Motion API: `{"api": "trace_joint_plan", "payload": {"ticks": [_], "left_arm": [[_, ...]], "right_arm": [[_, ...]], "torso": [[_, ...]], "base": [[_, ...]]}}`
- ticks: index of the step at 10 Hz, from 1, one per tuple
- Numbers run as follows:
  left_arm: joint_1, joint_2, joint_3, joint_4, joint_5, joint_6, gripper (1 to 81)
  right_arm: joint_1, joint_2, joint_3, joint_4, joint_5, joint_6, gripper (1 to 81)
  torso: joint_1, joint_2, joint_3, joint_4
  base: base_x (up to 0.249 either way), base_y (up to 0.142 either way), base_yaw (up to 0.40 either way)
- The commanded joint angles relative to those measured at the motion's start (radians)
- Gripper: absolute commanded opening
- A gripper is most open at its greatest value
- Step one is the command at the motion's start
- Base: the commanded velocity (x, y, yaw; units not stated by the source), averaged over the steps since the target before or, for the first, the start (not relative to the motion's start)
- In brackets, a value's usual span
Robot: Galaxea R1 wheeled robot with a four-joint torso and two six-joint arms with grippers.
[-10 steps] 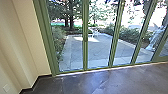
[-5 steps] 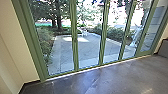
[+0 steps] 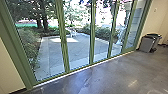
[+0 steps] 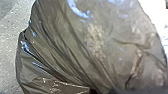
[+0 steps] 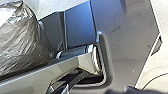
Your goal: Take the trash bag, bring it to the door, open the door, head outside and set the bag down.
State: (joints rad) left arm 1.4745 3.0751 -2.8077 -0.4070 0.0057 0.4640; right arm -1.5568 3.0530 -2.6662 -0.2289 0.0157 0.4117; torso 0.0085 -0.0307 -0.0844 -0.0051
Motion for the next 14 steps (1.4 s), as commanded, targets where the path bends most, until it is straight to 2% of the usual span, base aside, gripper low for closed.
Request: {"api": "trace_joint_plan", "payload": {"ticks": [1,14], "left_arm": [[-0.042,0.005,0.0,0.01,0.069,0.004,1.0],[-0.042,0.004,-0.001,0.011,0.069,0.004,1.0]], "right_arm": [[0.036,0.009,0.006,-0.007,-0.053,-0.004,81.1],[0.037,0.009,0.006,-0.007,-0.053,-0.004,81.1]], "torso": [[0.0,0.0,0.0,0.0],[0.0,0.0,0.0,0.0]], "base": [[0.0,0.0,-0.323],[0.0,0.0,-0.306]]}}
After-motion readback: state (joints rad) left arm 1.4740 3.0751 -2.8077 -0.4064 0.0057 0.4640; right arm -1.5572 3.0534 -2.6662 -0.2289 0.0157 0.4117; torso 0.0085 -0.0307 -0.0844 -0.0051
